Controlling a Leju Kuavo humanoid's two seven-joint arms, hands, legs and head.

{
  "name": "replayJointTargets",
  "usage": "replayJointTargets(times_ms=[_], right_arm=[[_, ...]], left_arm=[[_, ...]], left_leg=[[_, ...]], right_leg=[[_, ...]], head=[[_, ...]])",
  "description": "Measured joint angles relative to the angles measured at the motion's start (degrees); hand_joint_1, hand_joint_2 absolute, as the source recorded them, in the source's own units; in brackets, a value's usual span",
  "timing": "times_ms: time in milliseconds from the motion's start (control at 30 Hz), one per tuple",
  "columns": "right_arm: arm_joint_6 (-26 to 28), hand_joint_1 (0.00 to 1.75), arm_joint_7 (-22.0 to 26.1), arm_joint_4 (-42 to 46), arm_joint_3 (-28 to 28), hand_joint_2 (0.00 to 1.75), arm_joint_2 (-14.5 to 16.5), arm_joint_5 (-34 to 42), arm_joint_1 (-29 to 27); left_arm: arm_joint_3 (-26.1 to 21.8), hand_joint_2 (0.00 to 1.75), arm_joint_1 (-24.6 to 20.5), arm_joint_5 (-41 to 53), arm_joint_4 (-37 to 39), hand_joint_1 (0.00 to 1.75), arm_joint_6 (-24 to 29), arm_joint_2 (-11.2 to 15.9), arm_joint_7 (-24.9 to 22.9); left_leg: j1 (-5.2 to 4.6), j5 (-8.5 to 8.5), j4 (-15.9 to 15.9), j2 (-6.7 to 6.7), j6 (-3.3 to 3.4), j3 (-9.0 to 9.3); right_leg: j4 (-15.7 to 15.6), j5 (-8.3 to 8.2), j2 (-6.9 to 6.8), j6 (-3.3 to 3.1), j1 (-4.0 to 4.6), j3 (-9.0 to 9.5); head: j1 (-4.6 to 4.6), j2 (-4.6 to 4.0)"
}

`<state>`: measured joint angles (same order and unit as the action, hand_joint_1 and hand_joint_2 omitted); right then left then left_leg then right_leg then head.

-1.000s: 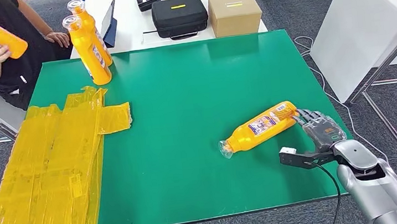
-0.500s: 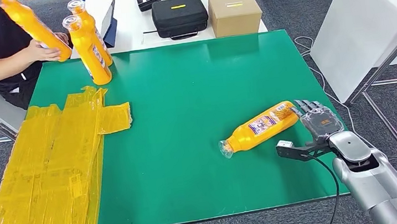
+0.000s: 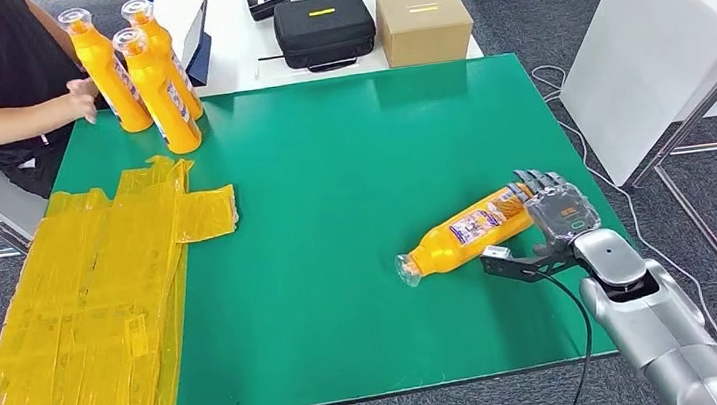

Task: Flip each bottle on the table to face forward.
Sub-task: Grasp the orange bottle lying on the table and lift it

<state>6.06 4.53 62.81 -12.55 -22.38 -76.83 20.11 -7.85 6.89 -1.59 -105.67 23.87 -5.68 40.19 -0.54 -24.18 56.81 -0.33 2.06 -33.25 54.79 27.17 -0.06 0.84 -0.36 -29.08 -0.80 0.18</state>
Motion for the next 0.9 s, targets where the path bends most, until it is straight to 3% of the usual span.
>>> replayJointTargets(times_ms=[400,867,900], right_arm=[[0.6,0.0,1.2,-10.5,-1.9,1.75,4.7,-0.1,6.7],[1.5,0.0,3.3,-23.6,-2.4,1.75,6.5,-0.5,12.6],[1.5,0.44,3.4,-24.3,-2.4,1.75,6.6,-0.6,12.9]], left_arm=[[0.1,0.0,-1.3,-0.2,1.0,0.0,0.1,-0.2,0.0],[0.2,0.0,-3.9,-1.4,3.3,0.0,-1.7,-0.2,0.0],[0.1,0.0,-4.0,-1.4,3.4,0.0,-1.7,-0.2,0.0]], left_leg=[[0.0,0.03,0.0,-0.01,0.01,0.01],[0.02,0.05,0.0,0.05,0.02,0.18],[0.02,0.04,0.0,0.06,0.02,0.21]], right_leg=[[0.0,-0.01,0.0,0.0,0.0,-0.01],[0.0,-0.02,0.04,0.01,-0.01,0.11],[0.0,-0.02,0.03,0.01,-0.01,0.14]], head=[[-0.01,-0.01],[-0.02,0.0],[-0.01,0.01]])
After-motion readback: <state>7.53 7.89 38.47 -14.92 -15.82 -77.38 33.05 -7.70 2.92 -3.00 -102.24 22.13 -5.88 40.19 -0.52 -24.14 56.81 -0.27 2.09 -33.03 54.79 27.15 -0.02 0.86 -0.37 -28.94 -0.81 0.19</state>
